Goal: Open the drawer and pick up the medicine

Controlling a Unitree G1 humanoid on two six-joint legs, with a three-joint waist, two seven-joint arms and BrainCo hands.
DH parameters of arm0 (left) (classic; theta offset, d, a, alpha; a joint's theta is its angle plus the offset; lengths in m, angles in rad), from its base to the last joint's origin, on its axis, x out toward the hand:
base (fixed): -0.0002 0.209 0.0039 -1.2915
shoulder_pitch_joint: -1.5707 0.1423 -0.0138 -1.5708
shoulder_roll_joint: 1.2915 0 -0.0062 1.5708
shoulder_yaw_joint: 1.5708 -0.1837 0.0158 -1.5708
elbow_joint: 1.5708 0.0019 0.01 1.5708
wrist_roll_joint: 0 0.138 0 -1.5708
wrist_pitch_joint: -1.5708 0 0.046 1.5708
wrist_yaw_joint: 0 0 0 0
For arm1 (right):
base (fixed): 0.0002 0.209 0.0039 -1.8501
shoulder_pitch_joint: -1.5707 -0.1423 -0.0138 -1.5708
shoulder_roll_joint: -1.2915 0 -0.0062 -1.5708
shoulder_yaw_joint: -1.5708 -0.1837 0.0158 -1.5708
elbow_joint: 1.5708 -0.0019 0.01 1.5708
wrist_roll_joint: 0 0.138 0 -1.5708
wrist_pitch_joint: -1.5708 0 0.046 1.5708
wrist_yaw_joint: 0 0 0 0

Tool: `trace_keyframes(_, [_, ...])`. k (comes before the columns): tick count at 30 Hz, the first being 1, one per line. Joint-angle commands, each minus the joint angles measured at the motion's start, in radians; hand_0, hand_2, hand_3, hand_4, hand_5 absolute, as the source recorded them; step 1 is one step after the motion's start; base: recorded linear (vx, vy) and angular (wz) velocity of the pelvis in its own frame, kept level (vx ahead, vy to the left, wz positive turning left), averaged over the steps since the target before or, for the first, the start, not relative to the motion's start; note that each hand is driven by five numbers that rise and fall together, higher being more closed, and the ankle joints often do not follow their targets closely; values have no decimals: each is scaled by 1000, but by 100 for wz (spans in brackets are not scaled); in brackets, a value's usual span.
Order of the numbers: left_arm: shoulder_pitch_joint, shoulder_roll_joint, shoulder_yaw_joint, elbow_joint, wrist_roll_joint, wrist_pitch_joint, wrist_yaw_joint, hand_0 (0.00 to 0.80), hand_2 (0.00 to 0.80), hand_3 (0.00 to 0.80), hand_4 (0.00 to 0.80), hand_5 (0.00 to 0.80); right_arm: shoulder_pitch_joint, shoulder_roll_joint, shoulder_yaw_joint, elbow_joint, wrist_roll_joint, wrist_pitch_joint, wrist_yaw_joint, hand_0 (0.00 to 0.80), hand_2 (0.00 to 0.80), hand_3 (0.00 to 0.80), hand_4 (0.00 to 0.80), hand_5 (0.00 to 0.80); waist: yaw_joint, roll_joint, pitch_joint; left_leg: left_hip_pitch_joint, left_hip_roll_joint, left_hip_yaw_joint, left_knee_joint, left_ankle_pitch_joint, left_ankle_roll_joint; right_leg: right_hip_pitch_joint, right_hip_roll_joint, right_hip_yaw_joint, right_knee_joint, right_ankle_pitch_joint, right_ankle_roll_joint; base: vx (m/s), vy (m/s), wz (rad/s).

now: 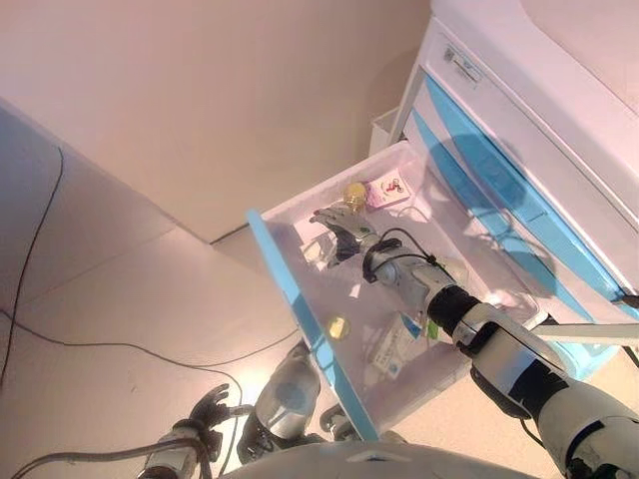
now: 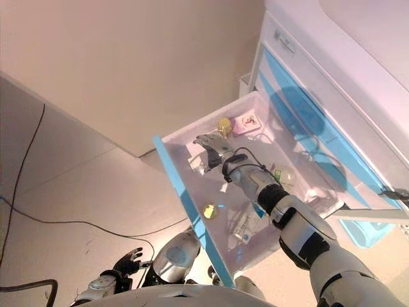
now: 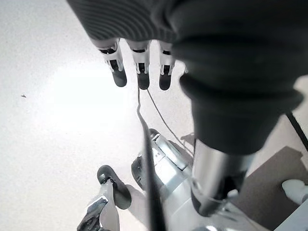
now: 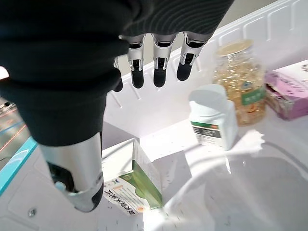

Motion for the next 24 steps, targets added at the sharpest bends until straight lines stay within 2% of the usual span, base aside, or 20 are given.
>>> trace_keyframes(1, [16,36,-50,6,-15,-13,-7,0,0,0,0,0,-64,48,46,-20,-5,-12,2,0,0,0,0,0,16,-11,22,13,-71,-2,-21,-47,63,-24,-83,104,54,65,71,4,14,5])
trace_keyframes(24, [-22,53,-54,0,-36,-22,3,0,0,0,0,0,-99,86,90,71,-55,21,44,0,0,0,0,0,42,-36,56,-13,-71,-12,-29,-42,70,-56,-85,103,70,69,83,0,0,1])
